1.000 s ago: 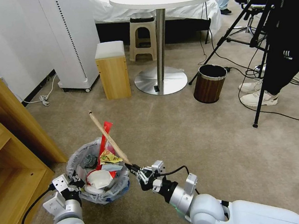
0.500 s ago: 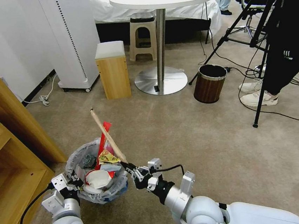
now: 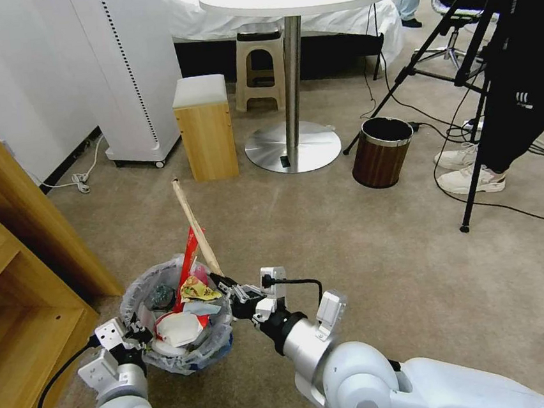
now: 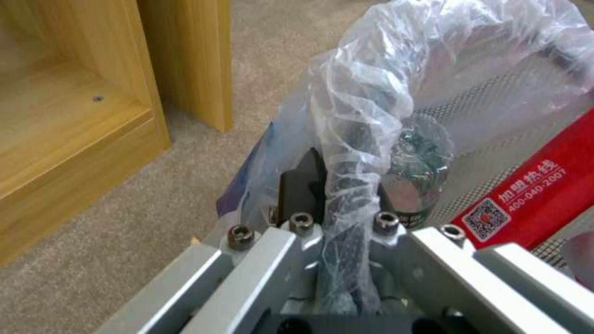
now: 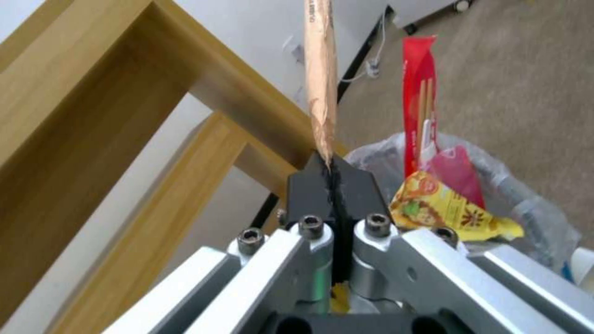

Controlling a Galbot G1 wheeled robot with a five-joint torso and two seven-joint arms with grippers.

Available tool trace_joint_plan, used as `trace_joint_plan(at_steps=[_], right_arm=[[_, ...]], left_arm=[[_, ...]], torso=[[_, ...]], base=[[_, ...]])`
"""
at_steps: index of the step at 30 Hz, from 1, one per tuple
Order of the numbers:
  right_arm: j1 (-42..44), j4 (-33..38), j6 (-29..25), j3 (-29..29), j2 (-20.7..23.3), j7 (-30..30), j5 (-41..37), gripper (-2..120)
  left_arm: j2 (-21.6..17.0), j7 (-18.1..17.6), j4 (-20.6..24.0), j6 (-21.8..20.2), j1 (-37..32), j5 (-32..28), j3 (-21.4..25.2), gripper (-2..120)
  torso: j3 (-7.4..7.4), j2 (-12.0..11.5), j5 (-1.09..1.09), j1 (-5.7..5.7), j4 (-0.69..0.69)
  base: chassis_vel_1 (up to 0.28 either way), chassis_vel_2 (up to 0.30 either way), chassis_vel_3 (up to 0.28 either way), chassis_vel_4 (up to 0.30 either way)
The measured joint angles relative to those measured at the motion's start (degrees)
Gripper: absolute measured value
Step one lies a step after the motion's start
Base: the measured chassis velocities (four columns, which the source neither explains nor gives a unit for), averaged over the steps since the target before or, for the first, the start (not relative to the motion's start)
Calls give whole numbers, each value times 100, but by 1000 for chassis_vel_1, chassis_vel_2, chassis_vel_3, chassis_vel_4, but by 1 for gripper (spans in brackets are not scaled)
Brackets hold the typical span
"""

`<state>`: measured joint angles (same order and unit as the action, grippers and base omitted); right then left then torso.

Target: Pick up the trash bin and place the garbage on the floor into it.

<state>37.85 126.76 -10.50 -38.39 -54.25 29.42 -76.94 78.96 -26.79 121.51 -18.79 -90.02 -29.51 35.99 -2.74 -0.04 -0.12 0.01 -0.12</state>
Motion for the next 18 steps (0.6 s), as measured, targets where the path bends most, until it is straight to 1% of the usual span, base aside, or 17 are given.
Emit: trace_joint_plan(at_steps=[4, 7, 9, 11, 14, 15, 18], right_arm=[[44, 60, 5, 19, 4, -28, -194, 0], [67, 88, -25, 56, 8, -156, -405, 0], [77, 91, -106, 69, 10, -356, -620, 0], [81, 91, -141, 69, 9, -426, -677, 0], [142, 98, -334, 87, -24, -757, -1146, 0], [142, 98, -334, 87, -24, -757, -1146, 0], [358, 121, -638, 94, -128, -939, -1670, 0]], left_arm=[[16, 1, -7, 0, 7, 2, 18, 0], [20, 0, -15, 1, 2, 13, 31, 0], [27, 0, -26, 2, -4, 19, 44, 0], [30, -1, -31, 2, -7, 23, 51, 0], [48, -4, -42, 7, -29, 40, 90, 0], [48, -4, -42, 7, -29, 40, 90, 0], [100, -7, -87, 10, -31, 86, 116, 0]], torso=[[0, 0, 1, 0, 0], [0, 0, 1, 0, 0], [0, 0, 0, 0, 0], [0, 0, 0, 0, 0], [0, 0, 1, 0, 0], [0, 0, 1, 0, 0], [0, 0, 0, 0, 0]], base=[[0, 0, 0, 0], [0, 0, 0, 0], [0, 0, 0, 0], [0, 0, 0, 0], [0, 0, 0, 0], [0, 0, 0, 0], [0, 0, 0, 0]])
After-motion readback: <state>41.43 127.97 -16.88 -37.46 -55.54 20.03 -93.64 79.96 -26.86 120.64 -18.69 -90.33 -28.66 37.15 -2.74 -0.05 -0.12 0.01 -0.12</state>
